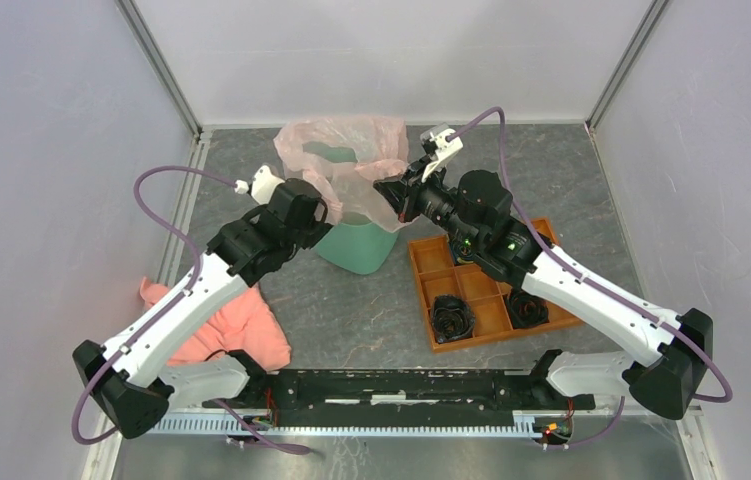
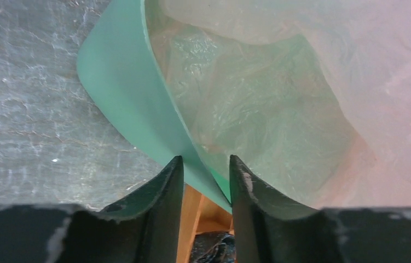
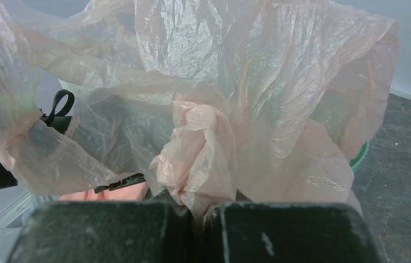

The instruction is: Put the trash bags into the trash bin

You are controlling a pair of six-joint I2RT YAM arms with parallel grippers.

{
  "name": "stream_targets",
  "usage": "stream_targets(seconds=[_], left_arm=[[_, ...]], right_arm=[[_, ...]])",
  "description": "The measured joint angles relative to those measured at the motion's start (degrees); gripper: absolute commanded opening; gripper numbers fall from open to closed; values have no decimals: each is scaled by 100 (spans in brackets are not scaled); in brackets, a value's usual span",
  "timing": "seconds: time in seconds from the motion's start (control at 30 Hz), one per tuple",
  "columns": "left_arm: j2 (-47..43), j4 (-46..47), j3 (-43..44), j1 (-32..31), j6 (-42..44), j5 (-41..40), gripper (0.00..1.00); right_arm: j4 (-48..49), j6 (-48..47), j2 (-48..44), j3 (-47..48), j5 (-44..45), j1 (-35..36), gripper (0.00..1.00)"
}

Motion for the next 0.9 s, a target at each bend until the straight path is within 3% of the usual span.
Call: stream_targets(seconds=[0.37,0.7,0.77,0.9], left_arm=[[-546,-367,72,146,1917,138,17],[-619,-793,428,236,3294,164,15],[-621,-765,326,271,3423,155,17],[-675,-758,39,297,3571,140,48]], right_arm=[[-96,-122,138,505,-138,0,1],[-118,-92,157,581,-461,0,1],[-131,-59,155,579,-597,0,1],[-7,39,50,393,-1104,-7,1]])
